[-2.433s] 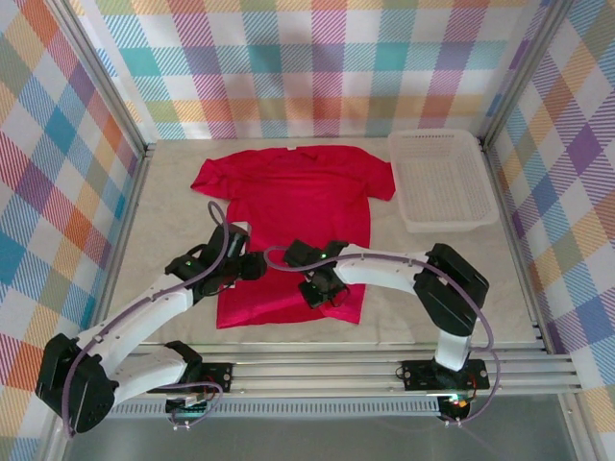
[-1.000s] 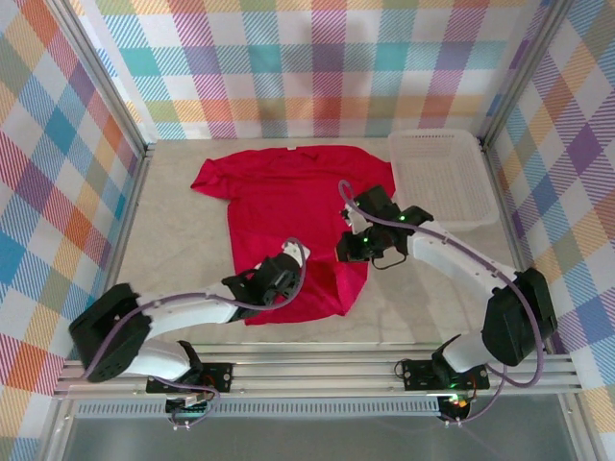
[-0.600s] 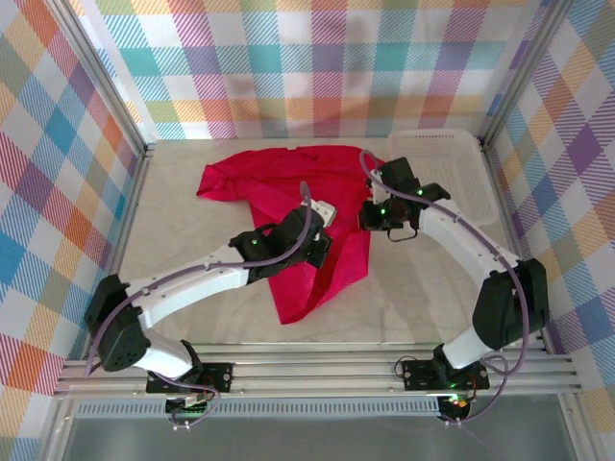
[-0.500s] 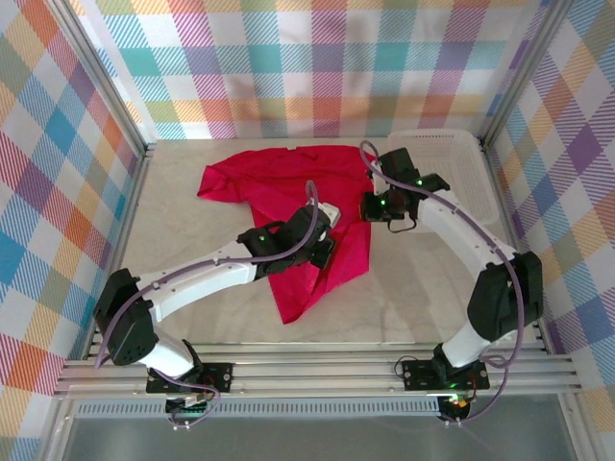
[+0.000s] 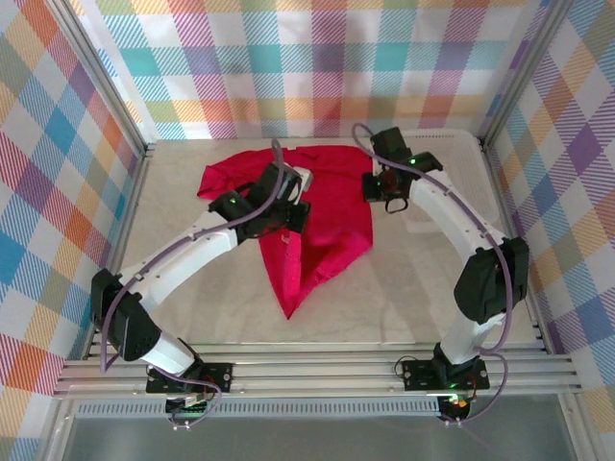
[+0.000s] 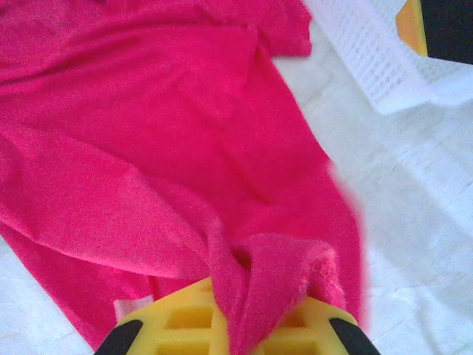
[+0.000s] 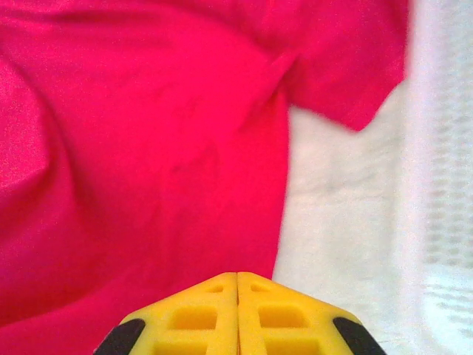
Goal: Fold the inside-out t-shirt
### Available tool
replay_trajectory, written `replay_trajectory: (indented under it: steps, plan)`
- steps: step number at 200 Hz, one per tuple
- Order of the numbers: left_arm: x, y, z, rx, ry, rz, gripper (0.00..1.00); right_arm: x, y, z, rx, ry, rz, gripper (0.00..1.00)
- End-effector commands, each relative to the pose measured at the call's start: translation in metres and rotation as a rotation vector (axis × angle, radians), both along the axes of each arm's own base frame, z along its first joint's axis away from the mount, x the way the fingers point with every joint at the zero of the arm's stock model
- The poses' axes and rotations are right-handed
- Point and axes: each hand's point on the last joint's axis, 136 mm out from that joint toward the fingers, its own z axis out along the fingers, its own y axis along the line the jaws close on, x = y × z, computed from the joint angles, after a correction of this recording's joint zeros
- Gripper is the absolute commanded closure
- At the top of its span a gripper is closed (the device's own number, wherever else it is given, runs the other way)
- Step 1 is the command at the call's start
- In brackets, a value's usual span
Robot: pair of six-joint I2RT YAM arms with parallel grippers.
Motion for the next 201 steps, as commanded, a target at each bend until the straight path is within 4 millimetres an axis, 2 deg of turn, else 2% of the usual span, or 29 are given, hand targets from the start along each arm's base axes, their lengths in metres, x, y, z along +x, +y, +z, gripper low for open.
replay_trajectory:
  steps: [1, 18, 31, 51, 62, 82, 87, 89, 124, 131, 147, 154, 186, 201]
  plan:
    - [-0.012, 0.001, 0.027, -0.055, 0.013, -0.028, 1.00, 0.006, -0.018, 0.038, -0.036, -0.080, -0.026, 1.00]
    - [-0.015, -0.003, 0.020, -0.092, 0.038, -0.026, 1.00, 0.003, -0.002, 0.038, 0.034, -0.063, 0.024, 1.00]
    - [-0.017, -0.003, 0.003, -0.091, 0.072, -0.016, 1.00, -0.006, 0.008, 0.019, 0.094, 0.002, 0.044, 1.00]
    - [-0.021, -0.002, -0.025, -0.080, 0.128, 0.000, 1.00, -0.039, 0.045, -0.018, 0.295, 0.122, 0.110, 1.00]
    - [-0.022, -0.001, -0.034, -0.078, 0.146, 0.004, 1.00, -0.062, 0.073, -0.028, 0.489, 0.169, 0.164, 0.98]
    - [-0.020, 0.002, -0.037, -0.074, 0.151, 0.016, 1.00, -0.096, 0.103, -0.042, 0.732, 0.222, 0.175, 0.97]
    - [-0.019, 0.003, -0.036, -0.073, 0.151, 0.021, 1.00, -0.100, 0.108, -0.039, 0.768, 0.214, 0.179, 0.98]
    - [-0.019, 0.003, -0.037, -0.073, 0.152, 0.021, 1.00, -0.106, 0.109, -0.046, 0.771, 0.232, 0.172, 0.98]
    - [-0.011, 0.017, -0.030, -0.072, 0.155, 0.056, 1.00, -0.148, 0.143, -0.052, 0.795, 0.194, 0.203, 0.97]
    - [-0.009, 0.020, -0.029, -0.072, 0.156, 0.064, 1.00, -0.154, 0.151, -0.054, 0.802, 0.188, 0.204, 0.91]
    - [-0.007, 0.025, -0.027, -0.079, 0.160, 0.074, 1.00, -0.159, 0.159, -0.069, 0.766, 0.171, 0.175, 0.50]
    - [-0.007, 0.027, -0.026, -0.079, 0.157, 0.078, 1.00, -0.159, 0.160, -0.076, 0.735, 0.158, 0.167, 0.40]
    - [-0.003, 0.036, -0.025, -0.086, 0.152, 0.099, 1.00, -0.154, 0.168, -0.103, 0.537, 0.101, 0.196, 0.35]
    - [-0.001, 0.040, -0.026, -0.088, 0.157, 0.107, 1.00, -0.149, 0.172, -0.115, 0.477, 0.087, 0.189, 0.30]
